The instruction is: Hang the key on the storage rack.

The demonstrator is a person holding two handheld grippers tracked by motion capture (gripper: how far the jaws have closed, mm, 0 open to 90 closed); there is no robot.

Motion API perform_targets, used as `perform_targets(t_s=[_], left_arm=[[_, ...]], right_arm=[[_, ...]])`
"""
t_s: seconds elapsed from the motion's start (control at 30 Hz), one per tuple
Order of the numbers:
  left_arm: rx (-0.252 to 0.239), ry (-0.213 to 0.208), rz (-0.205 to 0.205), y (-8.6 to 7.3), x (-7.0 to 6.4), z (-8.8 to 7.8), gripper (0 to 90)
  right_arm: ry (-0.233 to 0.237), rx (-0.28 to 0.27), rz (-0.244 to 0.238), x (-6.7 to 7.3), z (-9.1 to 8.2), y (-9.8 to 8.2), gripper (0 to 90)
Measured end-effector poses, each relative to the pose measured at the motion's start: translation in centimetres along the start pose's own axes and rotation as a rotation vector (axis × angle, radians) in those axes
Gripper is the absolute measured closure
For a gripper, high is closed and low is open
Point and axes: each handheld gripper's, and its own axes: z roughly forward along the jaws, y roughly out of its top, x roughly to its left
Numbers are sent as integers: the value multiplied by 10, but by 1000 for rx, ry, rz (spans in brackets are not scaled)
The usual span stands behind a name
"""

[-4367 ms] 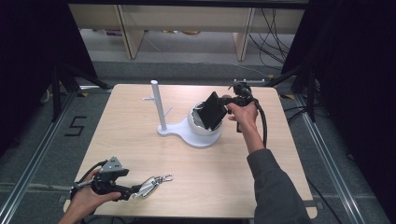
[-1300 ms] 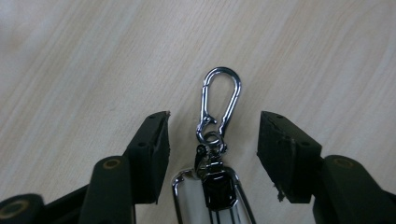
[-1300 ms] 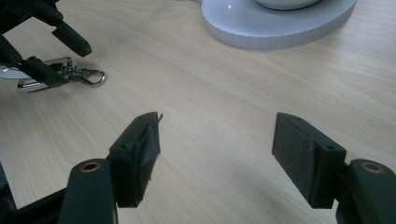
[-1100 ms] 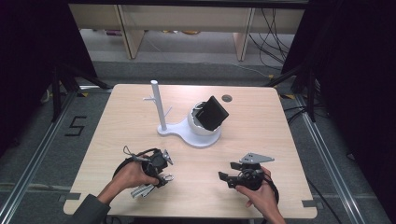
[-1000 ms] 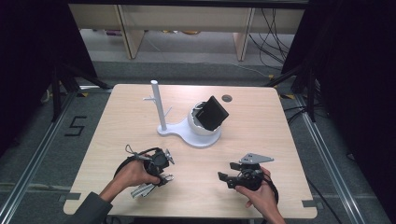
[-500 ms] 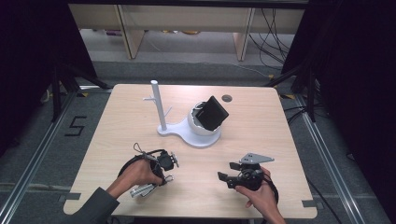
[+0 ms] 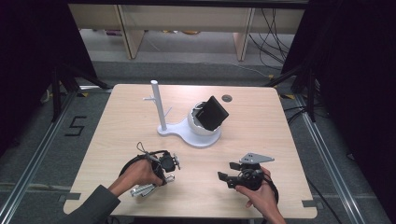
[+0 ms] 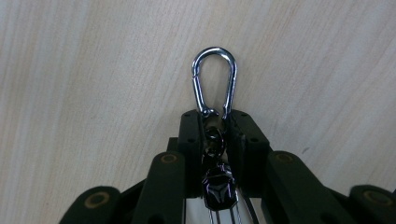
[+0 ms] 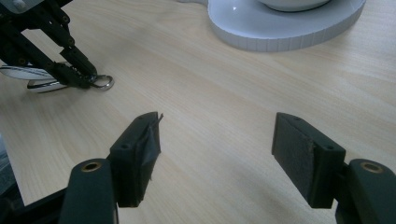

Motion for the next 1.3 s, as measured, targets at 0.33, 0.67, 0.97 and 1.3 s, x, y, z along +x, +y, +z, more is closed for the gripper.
perform_targets(t_s=[0.33, 0.67, 0.97, 1.3], left_arm=[[-36, -11, -17, -8, 6, -6, 753], [-40, -26, -37, -12, 11, -14, 753], [-50, -12, -49, -13, 14, -22, 753], [-71, 18, -71, -21, 25, -55, 753]], right_arm=[[-5, -15, -14, -3, 1, 0, 336], [-1, -9, -6, -4, 1, 0, 337], [-10, -3, -15, -3, 0, 0, 339], [16, -14, 7, -3, 3, -1, 339]])
